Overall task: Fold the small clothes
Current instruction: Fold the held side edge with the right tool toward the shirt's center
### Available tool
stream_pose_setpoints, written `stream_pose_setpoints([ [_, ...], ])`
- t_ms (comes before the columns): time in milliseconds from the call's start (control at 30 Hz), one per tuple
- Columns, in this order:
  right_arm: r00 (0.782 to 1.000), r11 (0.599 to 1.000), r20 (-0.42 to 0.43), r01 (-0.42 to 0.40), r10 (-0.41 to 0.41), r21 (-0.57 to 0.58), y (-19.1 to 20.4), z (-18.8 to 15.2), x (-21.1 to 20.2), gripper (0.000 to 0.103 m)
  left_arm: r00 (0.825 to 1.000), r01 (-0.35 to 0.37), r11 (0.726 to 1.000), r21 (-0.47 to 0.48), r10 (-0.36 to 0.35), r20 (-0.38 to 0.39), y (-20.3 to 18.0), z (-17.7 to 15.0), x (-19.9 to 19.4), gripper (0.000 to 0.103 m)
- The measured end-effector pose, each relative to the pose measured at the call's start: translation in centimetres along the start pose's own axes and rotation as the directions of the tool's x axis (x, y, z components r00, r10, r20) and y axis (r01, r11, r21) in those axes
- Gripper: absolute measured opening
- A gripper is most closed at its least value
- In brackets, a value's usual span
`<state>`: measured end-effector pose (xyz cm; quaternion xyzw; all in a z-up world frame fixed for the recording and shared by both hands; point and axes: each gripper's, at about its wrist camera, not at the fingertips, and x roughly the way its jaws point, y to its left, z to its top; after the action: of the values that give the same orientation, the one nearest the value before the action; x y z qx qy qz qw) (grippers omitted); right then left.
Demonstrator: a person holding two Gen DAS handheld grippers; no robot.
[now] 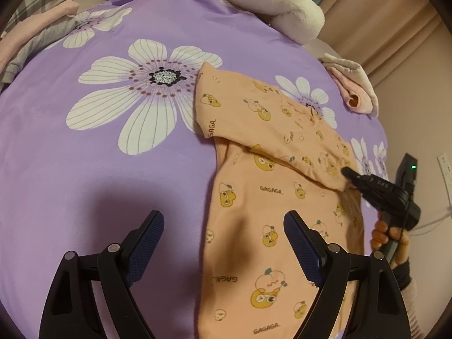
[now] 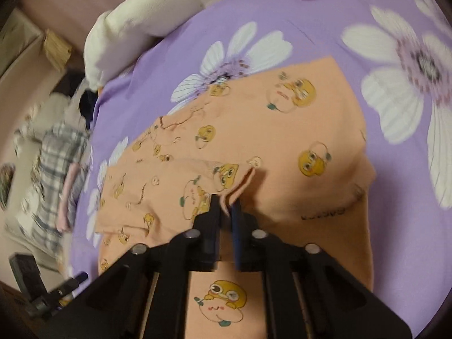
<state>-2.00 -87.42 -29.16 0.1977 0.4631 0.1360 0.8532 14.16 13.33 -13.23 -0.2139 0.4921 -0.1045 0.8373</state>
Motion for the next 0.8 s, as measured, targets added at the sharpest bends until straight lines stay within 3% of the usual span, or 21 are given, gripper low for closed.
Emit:
stream_pose_setpoints([
  [67,0.999,0.999,0.032,0.028,-0.027,-0.044,1.0,0.3,-1.3,0.007,1.0,0.0,1.0,-0.002,0.0,0.001,0.1,0.0,0.1,0.086],
  [200,0.992,0.996,0.108,0.073,-0.068,-0.047,-0.5,0.8,-3.1,0.007,1.0,0.003,1.0,-0.004,-0.003,-0.01,0.1,0.3,0.5,0.086],
  [333,0.986,0.986,0.066,0.154,-0.15,-0.056,-2.0,0.5,-1.2,0.01,1.0,-0.015,0.999,0.045,0.015,-0.005,-1.2,1.5,1.3,0.086],
  [400,0.967,0.966,0.056,0.251,-0.247,-0.064,-2.7,0.4,-0.6,0.013,1.0,-0.008,0.997,0.074,0.009,-0.012,-2.3,2.6,2.1,0.086],
  [467,0.954,0.952,0.067,0.298,-0.293,-0.067,-2.9,0.3,-0.6,0.017,1.0,-0.006,0.994,0.107,0.007,-0.006,-3.4,3.6,2.7,0.086],
  [600,0.951,0.946,0.141,0.293,-0.274,-0.141,-2.2,-0.7,-2.3,0.019,0.999,-0.019,0.985,0.169,0.013,0.038,-5.5,5.5,4.1,0.086],
  [800,0.954,0.895,0.139,0.297,-0.265,-0.331,1.0,-3.2,-1.6,0.016,0.998,-0.066,0.971,0.228,0.063,0.02,-6.7,6.6,7.8,0.083],
])
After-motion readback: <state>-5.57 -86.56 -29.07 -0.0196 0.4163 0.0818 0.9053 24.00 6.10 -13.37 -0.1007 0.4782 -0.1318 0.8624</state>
